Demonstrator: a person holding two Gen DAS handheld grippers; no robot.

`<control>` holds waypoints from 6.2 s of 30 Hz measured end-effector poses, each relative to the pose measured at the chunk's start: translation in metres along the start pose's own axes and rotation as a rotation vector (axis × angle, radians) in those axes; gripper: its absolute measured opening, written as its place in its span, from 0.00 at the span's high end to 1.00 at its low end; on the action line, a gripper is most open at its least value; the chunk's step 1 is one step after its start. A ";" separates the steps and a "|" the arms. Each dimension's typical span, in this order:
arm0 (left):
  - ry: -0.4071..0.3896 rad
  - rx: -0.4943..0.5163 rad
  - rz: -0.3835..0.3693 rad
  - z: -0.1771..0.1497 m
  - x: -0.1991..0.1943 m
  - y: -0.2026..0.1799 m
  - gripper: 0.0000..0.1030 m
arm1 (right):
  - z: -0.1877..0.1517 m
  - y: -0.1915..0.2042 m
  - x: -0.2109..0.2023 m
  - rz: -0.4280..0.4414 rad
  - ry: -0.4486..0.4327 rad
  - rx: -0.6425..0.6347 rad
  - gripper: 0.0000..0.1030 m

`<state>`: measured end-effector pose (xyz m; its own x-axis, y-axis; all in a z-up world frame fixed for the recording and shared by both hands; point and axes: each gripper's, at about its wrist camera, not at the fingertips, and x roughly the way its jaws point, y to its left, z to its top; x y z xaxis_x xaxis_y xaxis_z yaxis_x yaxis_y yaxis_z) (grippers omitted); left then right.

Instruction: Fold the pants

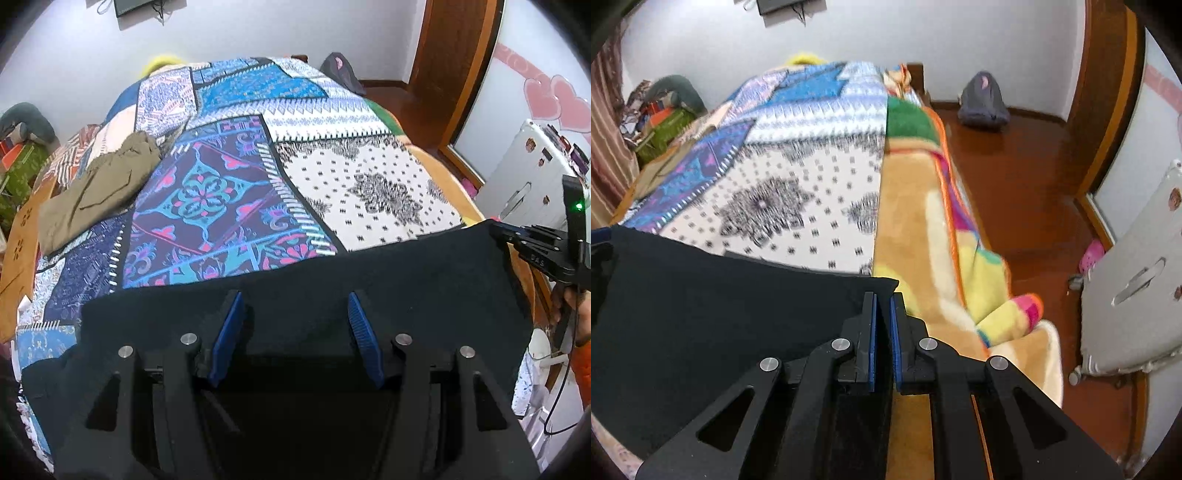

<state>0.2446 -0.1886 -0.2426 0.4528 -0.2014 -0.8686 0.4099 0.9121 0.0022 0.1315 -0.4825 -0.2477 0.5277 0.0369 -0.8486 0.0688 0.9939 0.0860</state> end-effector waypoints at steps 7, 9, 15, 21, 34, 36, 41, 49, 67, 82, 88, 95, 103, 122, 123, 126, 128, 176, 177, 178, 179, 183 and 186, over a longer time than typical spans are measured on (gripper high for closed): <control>-0.017 -0.007 0.003 -0.002 -0.006 0.004 0.44 | -0.002 -0.005 -0.017 -0.068 0.041 -0.001 0.89; -0.042 -0.023 0.005 -0.002 -0.018 0.013 0.44 | 0.001 0.001 -0.034 -0.056 0.019 -0.017 0.82; -0.115 -0.076 0.094 -0.011 -0.064 0.063 0.44 | 0.023 0.043 -0.075 0.026 -0.078 -0.094 0.75; -0.177 -0.144 0.228 -0.037 -0.118 0.134 0.34 | 0.050 0.115 -0.092 0.153 -0.156 -0.190 0.70; -0.105 -0.360 0.344 -0.138 -0.142 0.295 0.29 | 0.081 0.286 -0.056 0.322 -0.104 -0.430 0.69; -0.079 -0.392 0.320 -0.151 -0.132 0.311 0.29 | 0.082 0.306 -0.046 0.332 -0.081 -0.458 0.65; -0.035 -0.415 0.260 -0.167 -0.104 0.329 0.29 | 0.082 0.354 -0.016 0.377 -0.009 -0.525 0.61; -0.022 -0.431 0.154 -0.161 -0.067 0.341 0.35 | 0.079 0.398 0.031 0.378 0.131 -0.625 0.61; -0.106 -0.393 0.230 -0.150 -0.080 0.343 0.85 | 0.083 0.425 0.054 0.342 0.069 -0.716 0.99; -0.110 -0.414 0.297 -0.147 -0.117 0.370 0.69 | 0.101 0.375 0.019 0.323 0.082 -0.532 0.65; -0.116 -0.414 0.216 -0.170 -0.142 0.341 0.69 | 0.081 0.353 -0.018 0.322 0.040 -0.522 0.63; -0.021 -0.388 0.176 -0.208 -0.107 0.291 0.69 | 0.029 0.336 -0.021 0.307 0.117 -0.538 0.62; 0.020 -0.354 0.231 -0.239 -0.101 0.273 0.69 | -0.017 0.290 -0.042 0.322 0.131 -0.491 0.62; -0.024 -0.297 0.230 -0.189 -0.137 0.224 0.68 | -0.056 0.083 -0.097 0.038 0.069 -0.051 0.59; -0.028 -0.279 0.208 -0.184 -0.135 0.213 0.68 | -0.057 0.080 -0.098 0.038 0.068 -0.040 0.59; -0.039 -0.226 0.144 -0.172 -0.131 0.179 0.68 | -0.061 0.082 -0.105 0.052 0.061 -0.025 0.59; -0.048 -0.192 0.102 -0.166 -0.130 0.157 0.68 | -0.059 0.096 -0.109 0.076 0.039 -0.057 0.59; -0.082 0.012 -0.028 -0.155 -0.115 0.072 0.96 | -0.054 0.295 -0.089 0.525 0.019 -0.495 0.93; -0.082 0.007 -0.035 -0.156 -0.116 0.073 0.97 | -0.055 0.296 -0.090 0.527 0.021 -0.495 0.93; -0.082 -0.001 -0.042 -0.157 -0.118 0.074 0.97 | -0.056 0.295 -0.090 0.530 0.024 -0.495 0.94; -0.081 -0.002 -0.046 -0.158 -0.119 0.074 0.97 | -0.056 0.295 -0.091 0.533 0.025 -0.495 0.94; -0.077 -0.003 -0.055 -0.165 -0.122 0.071 0.98 | -0.056 0.293 -0.100 0.532 0.013 -0.494 0.94; -0.073 0.004 -0.055 -0.168 -0.123 0.069 0.97 | -0.052 0.290 -0.103 0.528 0.009 -0.481 0.94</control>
<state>0.0842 -0.0408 -0.2194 0.4859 -0.2763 -0.8292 0.4388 0.8976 -0.0419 0.0531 -0.1925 -0.1619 0.3807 0.5245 -0.7616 -0.5758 0.7789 0.2486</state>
